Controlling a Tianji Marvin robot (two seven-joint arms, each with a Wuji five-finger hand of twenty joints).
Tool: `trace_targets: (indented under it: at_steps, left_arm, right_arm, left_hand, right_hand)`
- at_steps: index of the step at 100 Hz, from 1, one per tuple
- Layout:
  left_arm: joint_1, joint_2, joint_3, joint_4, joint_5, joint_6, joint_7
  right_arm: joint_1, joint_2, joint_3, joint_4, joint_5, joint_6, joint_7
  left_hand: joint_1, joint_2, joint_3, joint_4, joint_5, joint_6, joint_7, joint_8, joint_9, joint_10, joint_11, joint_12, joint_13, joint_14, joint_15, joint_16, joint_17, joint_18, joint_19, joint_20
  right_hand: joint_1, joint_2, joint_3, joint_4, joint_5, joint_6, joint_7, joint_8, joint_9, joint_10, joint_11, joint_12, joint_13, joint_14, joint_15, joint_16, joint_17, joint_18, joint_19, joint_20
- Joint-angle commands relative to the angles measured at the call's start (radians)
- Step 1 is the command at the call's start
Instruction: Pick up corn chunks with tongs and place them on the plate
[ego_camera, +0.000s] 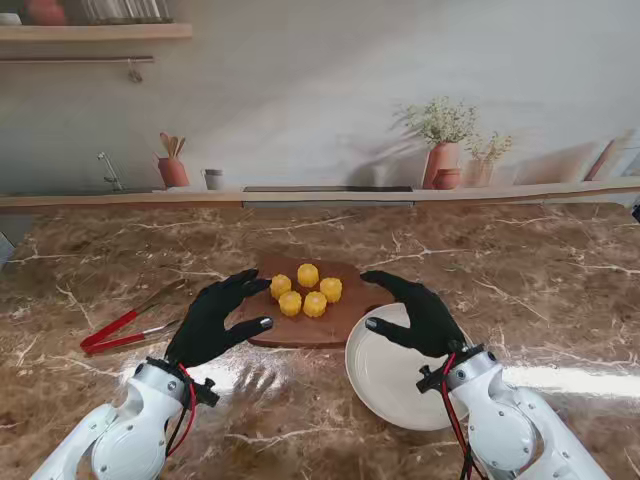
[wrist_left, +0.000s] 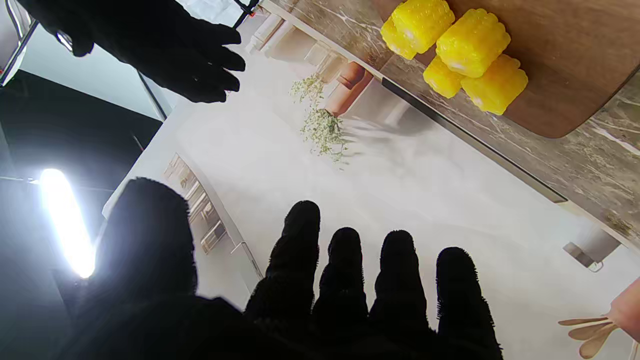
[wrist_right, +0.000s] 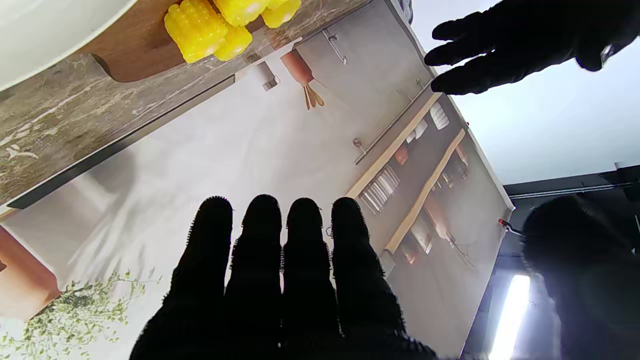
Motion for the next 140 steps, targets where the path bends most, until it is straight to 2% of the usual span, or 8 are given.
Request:
trace_targets:
  at_steps: [1, 37, 58, 85, 89, 92, 102, 140]
  left_arm:
    - [0.001, 0.0, 0.005, 0.007, -0.004, -0.003, -0.001]
    - [-0.008, 0.004, -0.015, 0.01, 0.0, 0.004, -0.022]
    - [-0.031, 0.02, -0.099, 0.003, 0.007, 0.032, -0.119]
    - [-0.102, 0.048, -0.192, 0.021, 0.103, 0.159, -0.253]
    - [-0.121, 0.053, -0.198, 0.03, 0.117, 0.182, -0.277]
    - [-0.139, 0.055, -0.199, 0.042, 0.13, 0.197, -0.289]
    - [-0.199, 0.069, -0.2, 0.08, 0.17, 0.258, -0.361]
    - [-0.385, 0.112, -0.157, 0.265, 0.27, 0.369, -0.574]
  right_arm:
    - [-0.011, 0.001, 0.002, -0.002, 0.0, 0.006, 0.014]
    - [-0.019, 0.005, 0.005, -0.014, -0.005, 0.023, 0.029]
    - [-0.011, 0.006, -0.001, -0.019, -0.009, 0.041, 0.036]
    - [-0.008, 0.006, -0.009, -0.002, -0.007, 0.047, 0.037]
    - [-0.007, 0.008, -0.009, 0.001, -0.005, 0.045, 0.044]
    - [-0.006, 0.009, -0.009, 0.003, -0.005, 0.044, 0.049]
    - [-0.001, 0.01, -0.01, 0.009, 0.002, 0.043, 0.058]
    - [-0.005, 0.011, -0.01, 0.003, 0.023, 0.049, 0.078]
  left_hand:
    - [-0.021, 0.01, -0.023, 0.03, -0.018, 0.006, -0.018, -0.009, -0.02, -0.022, -0.014, -0.014, -0.038, -0.02, -0.026, -0.016, -0.003, -0.026, -0.023, -0.004]
    - [-0.009, 0.002, -0.021, 0.03, -0.019, 0.005, -0.019, -0.009, -0.021, -0.023, -0.015, -0.014, -0.039, -0.022, -0.027, -0.016, -0.003, -0.025, -0.024, 0.0]
    - [0.051, -0.049, -0.011, 0.032, -0.049, 0.013, -0.032, -0.017, -0.051, -0.032, -0.015, -0.014, -0.056, -0.029, -0.029, -0.016, 0.002, -0.051, -0.024, 0.003]
    - [0.18, -0.172, 0.028, 0.032, -0.079, 0.02, -0.034, -0.044, -0.099, -0.024, 0.025, 0.008, -0.08, -0.024, -0.009, 0.007, 0.01, -0.082, 0.022, 0.033]
    - [0.185, -0.197, 0.046, 0.03, -0.087, 0.023, -0.029, -0.05, -0.103, -0.021, 0.033, 0.012, -0.079, -0.022, -0.004, 0.013, 0.01, -0.09, 0.05, 0.044]
    - [0.116, -0.257, 0.217, 0.01, -0.087, 0.022, -0.01, -0.074, -0.099, -0.019, 0.042, 0.018, -0.073, -0.016, 0.001, 0.023, 0.005, -0.095, 0.096, 0.031]
    - [0.057, -0.355, 0.41, -0.017, -0.092, 0.035, -0.004, -0.071, -0.097, -0.01, 0.059, 0.028, -0.057, -0.005, 0.02, 0.033, 0.024, -0.09, 0.164, 0.044]
    - [0.013, -0.472, 0.564, -0.054, -0.09, 0.055, 0.008, -0.065, -0.064, 0.027, 0.097, 0.049, -0.011, 0.021, 0.067, 0.053, 0.062, -0.079, 0.247, 0.03]
  right_hand:
    - [0.015, 0.01, -0.021, -0.018, -0.019, -0.023, -0.014, -0.012, -0.014, -0.026, -0.011, -0.011, -0.035, -0.039, -0.014, -0.012, -0.012, -0.022, -0.024, -0.009]
    - [0.026, 0.01, -0.023, -0.017, -0.018, -0.025, -0.015, -0.013, -0.013, -0.025, -0.012, -0.009, -0.034, -0.038, -0.013, -0.01, -0.009, -0.018, -0.025, -0.002]
    - [0.04, 0.008, -0.028, -0.019, -0.018, -0.026, -0.014, -0.013, -0.013, -0.026, -0.012, -0.008, -0.033, -0.037, -0.012, -0.008, -0.007, -0.016, -0.023, 0.004]
    - [0.058, 0.004, -0.034, -0.02, -0.016, -0.028, -0.013, -0.012, -0.01, -0.027, -0.01, -0.007, -0.031, -0.036, -0.012, -0.007, -0.001, -0.009, -0.018, 0.011]
    - [0.058, 0.005, -0.036, -0.02, -0.018, -0.029, -0.014, -0.012, -0.012, -0.027, -0.011, -0.007, -0.031, -0.037, -0.012, -0.007, -0.001, -0.009, -0.017, 0.012]
    - [0.06, 0.005, -0.036, -0.02, -0.019, -0.028, -0.014, -0.012, -0.012, -0.026, -0.01, -0.006, -0.032, -0.038, -0.012, -0.007, -0.001, -0.008, -0.017, 0.013]
    - [0.064, 0.007, -0.039, -0.02, -0.02, -0.03, -0.014, -0.012, -0.011, -0.028, -0.01, -0.006, -0.031, -0.036, -0.011, -0.006, 0.0, -0.006, -0.014, 0.016]
    - [0.072, 0.007, -0.046, -0.02, -0.016, -0.035, -0.012, -0.011, 0.001, -0.029, -0.003, 0.003, -0.023, -0.031, -0.007, -0.001, 0.008, 0.009, -0.002, 0.03]
